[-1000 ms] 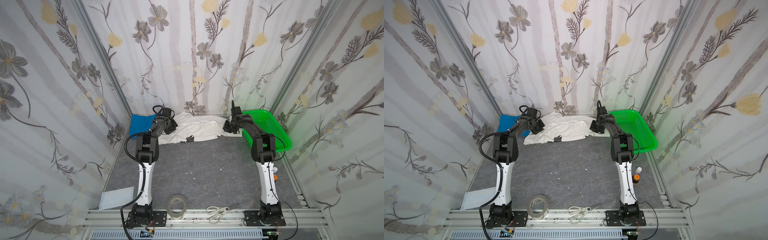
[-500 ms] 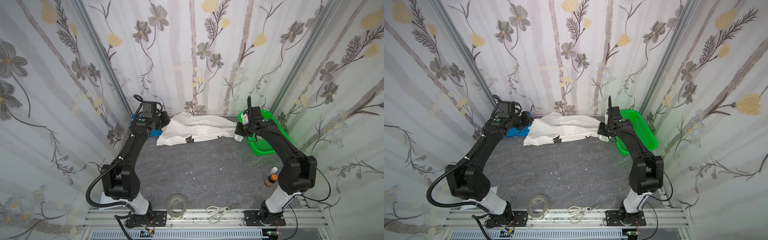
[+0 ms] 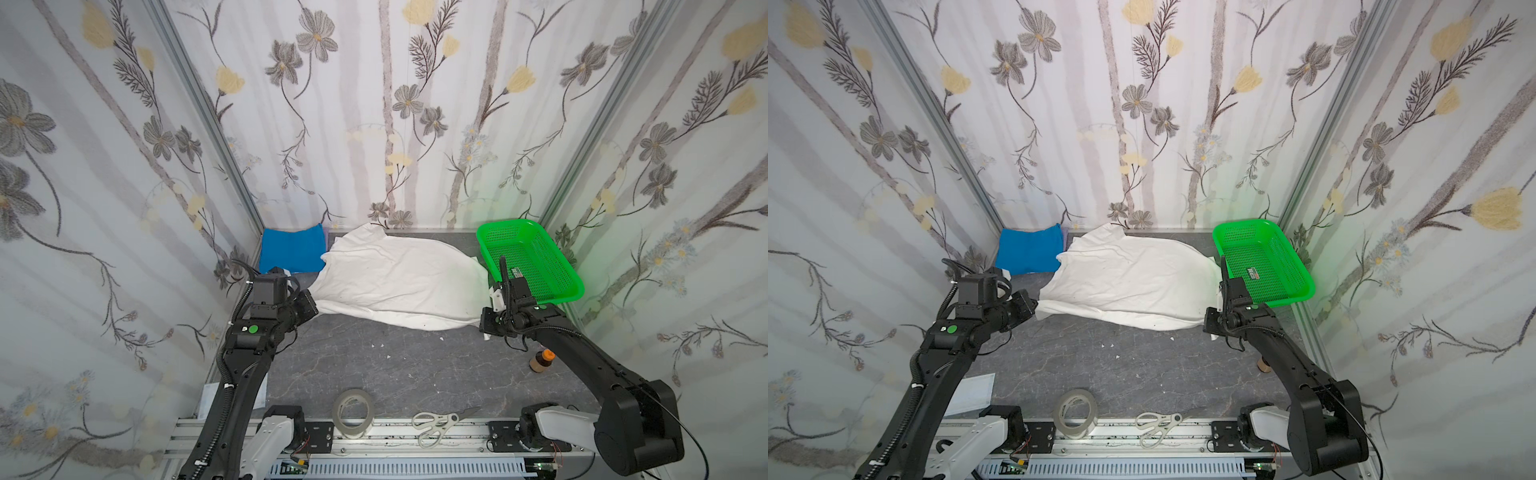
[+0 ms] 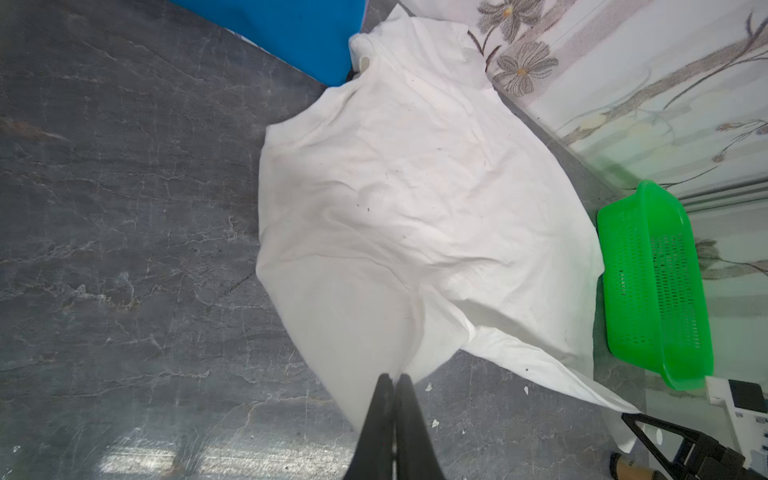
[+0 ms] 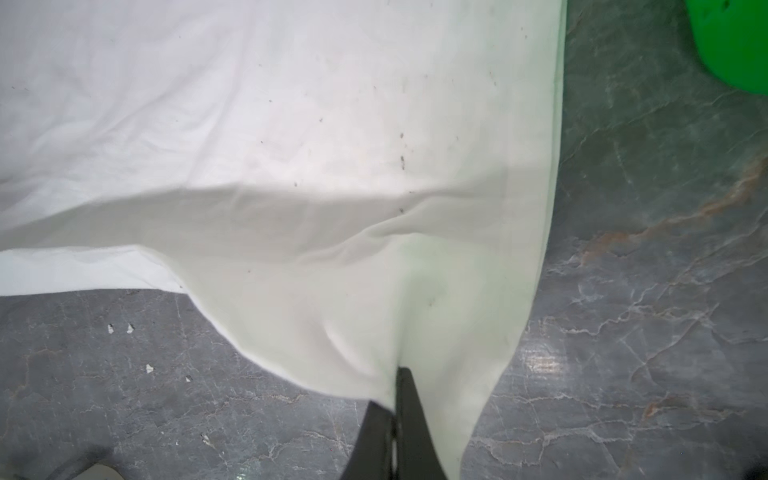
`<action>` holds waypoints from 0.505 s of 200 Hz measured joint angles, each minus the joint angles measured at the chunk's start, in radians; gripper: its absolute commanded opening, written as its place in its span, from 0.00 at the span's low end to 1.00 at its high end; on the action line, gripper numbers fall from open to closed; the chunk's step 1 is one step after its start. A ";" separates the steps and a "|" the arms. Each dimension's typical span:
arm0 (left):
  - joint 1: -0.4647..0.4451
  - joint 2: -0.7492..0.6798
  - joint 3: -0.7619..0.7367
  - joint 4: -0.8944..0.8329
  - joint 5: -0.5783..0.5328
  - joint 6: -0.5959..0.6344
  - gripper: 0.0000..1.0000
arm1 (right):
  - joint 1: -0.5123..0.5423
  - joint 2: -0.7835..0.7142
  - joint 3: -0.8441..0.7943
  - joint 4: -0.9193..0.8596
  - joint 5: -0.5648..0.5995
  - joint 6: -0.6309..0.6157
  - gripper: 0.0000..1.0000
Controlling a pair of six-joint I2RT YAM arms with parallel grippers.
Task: Fold and stack the t-shirts
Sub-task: 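Pull the shirt edge back toward the robot with both grippers, spreading it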
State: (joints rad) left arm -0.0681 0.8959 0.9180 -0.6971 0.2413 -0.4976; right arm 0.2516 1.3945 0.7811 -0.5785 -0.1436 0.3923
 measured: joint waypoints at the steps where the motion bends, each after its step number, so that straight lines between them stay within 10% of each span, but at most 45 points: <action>1: 0.000 -0.002 -0.002 -0.002 0.000 0.000 0.00 | 0.002 0.000 -0.003 0.000 0.000 0.004 0.00; 65: 0.010 -0.065 -0.086 -0.040 -0.010 0.008 0.00 | 0.095 0.000 -0.205 0.133 0.033 0.149 0.00; 101: 0.011 -0.015 -0.101 -0.026 -0.002 0.008 0.00 | 0.146 -0.016 -0.259 0.188 0.057 0.204 0.29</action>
State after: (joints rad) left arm -0.0570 0.8806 0.8165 -0.7231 0.2394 -0.4896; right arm 0.3973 1.3788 0.5220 -0.3904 -0.0864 0.5961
